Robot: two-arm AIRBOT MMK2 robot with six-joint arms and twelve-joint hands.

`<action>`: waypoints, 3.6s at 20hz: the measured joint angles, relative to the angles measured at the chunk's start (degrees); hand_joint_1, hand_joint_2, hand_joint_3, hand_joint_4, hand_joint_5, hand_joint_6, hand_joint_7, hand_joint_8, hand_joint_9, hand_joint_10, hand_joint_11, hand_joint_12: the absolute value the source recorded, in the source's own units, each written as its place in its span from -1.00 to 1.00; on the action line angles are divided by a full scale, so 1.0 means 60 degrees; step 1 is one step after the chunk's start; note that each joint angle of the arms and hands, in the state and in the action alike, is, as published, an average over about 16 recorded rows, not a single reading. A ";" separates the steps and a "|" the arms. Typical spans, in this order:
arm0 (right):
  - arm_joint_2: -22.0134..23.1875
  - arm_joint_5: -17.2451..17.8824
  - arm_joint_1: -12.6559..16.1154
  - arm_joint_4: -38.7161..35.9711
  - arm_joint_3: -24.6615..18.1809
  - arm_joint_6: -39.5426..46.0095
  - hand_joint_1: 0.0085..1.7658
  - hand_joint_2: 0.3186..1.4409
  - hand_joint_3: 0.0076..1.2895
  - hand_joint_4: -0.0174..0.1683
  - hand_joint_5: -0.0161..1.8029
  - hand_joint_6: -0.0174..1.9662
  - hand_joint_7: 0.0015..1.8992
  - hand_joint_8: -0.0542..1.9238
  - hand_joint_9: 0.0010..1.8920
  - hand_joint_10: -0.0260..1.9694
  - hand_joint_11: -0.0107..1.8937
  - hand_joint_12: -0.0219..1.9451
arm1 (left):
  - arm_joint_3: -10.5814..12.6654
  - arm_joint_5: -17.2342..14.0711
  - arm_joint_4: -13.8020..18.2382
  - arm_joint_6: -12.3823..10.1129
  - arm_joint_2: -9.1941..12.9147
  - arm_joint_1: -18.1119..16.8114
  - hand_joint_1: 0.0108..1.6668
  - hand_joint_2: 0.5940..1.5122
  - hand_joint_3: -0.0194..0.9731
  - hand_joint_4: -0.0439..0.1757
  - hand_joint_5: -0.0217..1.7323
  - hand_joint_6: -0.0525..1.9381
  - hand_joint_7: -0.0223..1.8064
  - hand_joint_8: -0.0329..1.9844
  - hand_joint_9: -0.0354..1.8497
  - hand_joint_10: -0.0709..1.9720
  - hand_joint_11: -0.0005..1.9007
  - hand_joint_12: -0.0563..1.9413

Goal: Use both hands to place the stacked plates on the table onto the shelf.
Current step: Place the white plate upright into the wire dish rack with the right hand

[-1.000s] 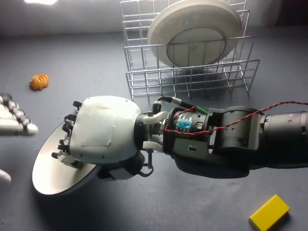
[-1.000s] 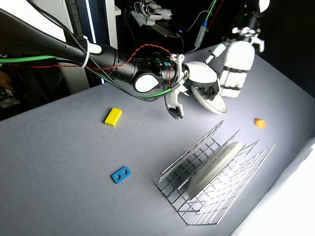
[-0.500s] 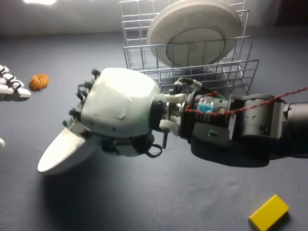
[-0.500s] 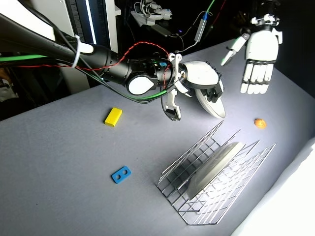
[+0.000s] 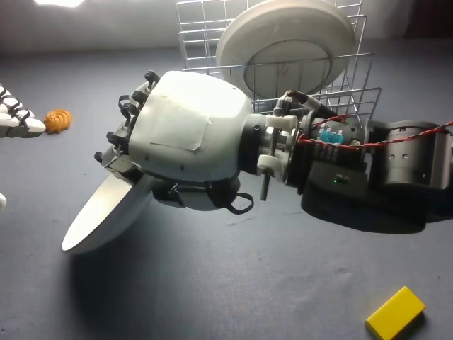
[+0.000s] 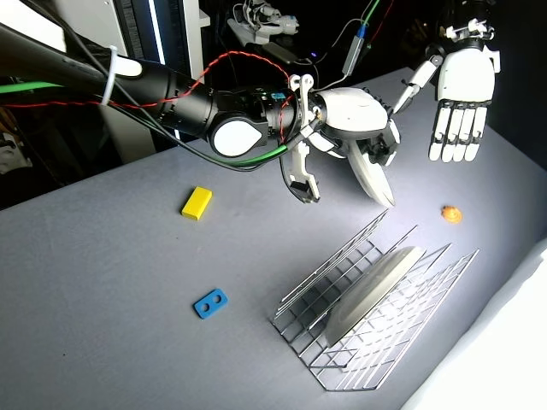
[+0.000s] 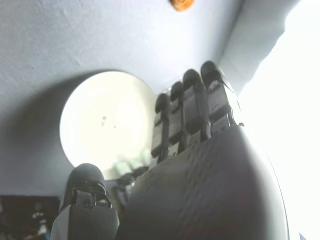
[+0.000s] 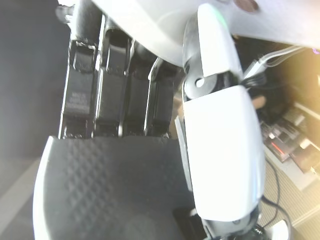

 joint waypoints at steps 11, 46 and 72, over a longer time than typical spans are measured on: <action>0.0409 0.0001 0.0224 -0.0025 -0.0325 0.0003 0.34 0.31 -1.00 -0.58 -0.03 0.10 0.02 0.02 0.23 -0.97 -0.17 -0.15 | 0.0020 -0.0005 0.0054 0.0000 0.0000 -0.0017 -0.99 0.16 -0.94 -0.59 -0.79 -0.94 -0.80 -0.97 -0.81 -0.92 -0.98 -0.66; 0.4226 -0.2417 0.2872 0.2009 -0.2143 0.1778 0.35 0.31 -1.00 -0.65 -0.05 0.08 0.03 0.01 0.25 -0.97 -0.15 -0.22 | 0.0353 0.0304 0.0705 -0.0013 0.0177 0.0180 -0.99 0.16 -0.94 -0.59 -0.77 -0.94 -0.77 -0.97 -0.78 -0.92 -0.98 -0.61; 0.2944 -0.4885 0.3261 0.5771 0.0804 0.1819 0.33 0.32 -0.99 -0.86 -0.06 0.08 0.05 0.04 0.27 -0.97 -0.13 -0.25 | -0.0196 -0.4270 0.4189 0.0114 0.0279 -0.3704 -1.00 0.16 -0.94 -0.59 -0.78 -0.94 -0.77 -0.97 -0.78 -0.92 -0.98 -0.61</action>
